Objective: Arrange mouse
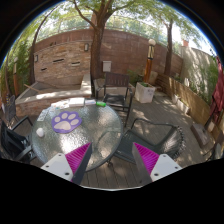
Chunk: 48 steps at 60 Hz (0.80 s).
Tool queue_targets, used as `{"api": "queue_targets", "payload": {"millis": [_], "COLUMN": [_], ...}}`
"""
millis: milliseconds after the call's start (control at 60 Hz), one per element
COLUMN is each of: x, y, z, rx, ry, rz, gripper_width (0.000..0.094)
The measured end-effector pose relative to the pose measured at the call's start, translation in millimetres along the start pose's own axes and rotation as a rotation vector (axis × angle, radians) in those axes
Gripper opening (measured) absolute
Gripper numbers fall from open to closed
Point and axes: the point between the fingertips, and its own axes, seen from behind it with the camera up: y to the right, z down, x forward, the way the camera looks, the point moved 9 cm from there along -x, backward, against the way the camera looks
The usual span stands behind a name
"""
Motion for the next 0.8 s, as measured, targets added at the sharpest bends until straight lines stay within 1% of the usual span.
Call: {"api": "queue_targets", "payload": {"millis": [200,283,383,433,533,667,733,800], "x": [2,7,17,23,38,71,96,124], "y": [-1,-8,-34,-56,-114,-216,-270,-321], "z": [8,24,49,61,80,88,84,78], "rx": [-0.008,-0.029,-0.067,-0.092,-0.143,-0.190,-0.201,-0.218], "ry": [-0.037,-0.065,-0.103,-0.118,-0.148,-0.123,-0.101,-0.077], "rz": [0.010,0.002,-0.033,-0.067,-0.157,-0.322,-0.381,-0.418], "gripper_width": [0.0826,0.0827,0.0843,0.0826,0.0832,0.0828,0.0825,0.0824]}}
